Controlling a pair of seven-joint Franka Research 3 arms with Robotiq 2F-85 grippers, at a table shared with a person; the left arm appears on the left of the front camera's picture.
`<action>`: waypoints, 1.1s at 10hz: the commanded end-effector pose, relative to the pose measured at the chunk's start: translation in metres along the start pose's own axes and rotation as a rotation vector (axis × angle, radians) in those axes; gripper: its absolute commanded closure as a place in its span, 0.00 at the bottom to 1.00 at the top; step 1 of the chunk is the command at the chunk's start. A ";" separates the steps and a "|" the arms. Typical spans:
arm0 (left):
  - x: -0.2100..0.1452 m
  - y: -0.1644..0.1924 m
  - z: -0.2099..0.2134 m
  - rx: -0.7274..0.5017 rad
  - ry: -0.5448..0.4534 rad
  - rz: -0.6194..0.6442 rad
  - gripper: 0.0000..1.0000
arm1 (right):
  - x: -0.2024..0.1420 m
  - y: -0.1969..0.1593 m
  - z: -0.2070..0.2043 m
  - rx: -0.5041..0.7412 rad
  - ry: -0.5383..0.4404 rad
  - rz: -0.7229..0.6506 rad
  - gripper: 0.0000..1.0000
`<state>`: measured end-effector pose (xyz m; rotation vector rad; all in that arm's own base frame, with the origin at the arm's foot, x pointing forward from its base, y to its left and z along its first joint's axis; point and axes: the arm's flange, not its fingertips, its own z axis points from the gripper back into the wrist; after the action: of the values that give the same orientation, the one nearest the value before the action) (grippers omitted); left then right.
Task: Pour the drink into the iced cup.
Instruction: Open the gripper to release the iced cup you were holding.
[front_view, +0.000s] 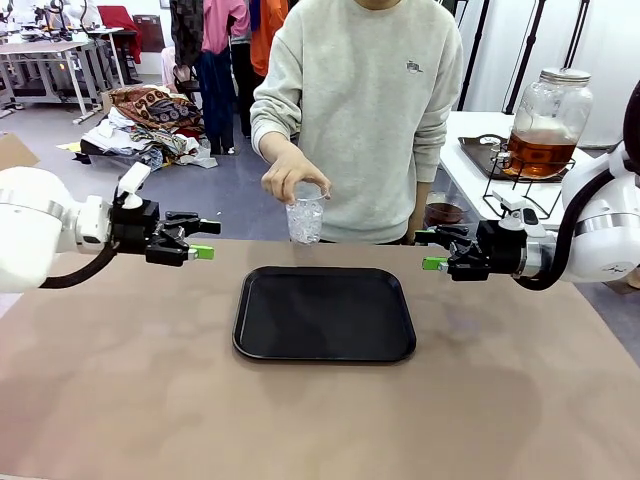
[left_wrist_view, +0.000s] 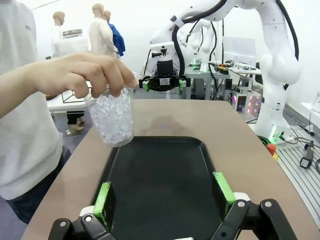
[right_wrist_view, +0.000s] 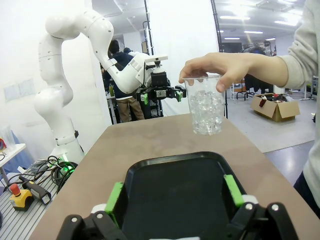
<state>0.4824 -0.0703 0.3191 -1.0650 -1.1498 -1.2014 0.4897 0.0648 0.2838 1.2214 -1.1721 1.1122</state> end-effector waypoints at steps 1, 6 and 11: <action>0.002 0.001 -0.005 0.016 0.003 -0.003 0.00 | 0.002 -0.001 0.000 -0.001 0.001 0.005 0.00; 0.002 0.001 -0.005 0.016 0.003 -0.003 0.00 | 0.002 -0.001 0.000 -0.001 0.001 0.005 0.00; 0.002 0.001 -0.005 0.016 0.003 -0.003 0.00 | 0.002 -0.001 0.000 -0.001 0.001 0.005 0.00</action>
<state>0.4829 -0.0724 0.3188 -1.0588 -1.1452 -1.2055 0.4897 0.0648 0.2838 1.2214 -1.1721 1.1122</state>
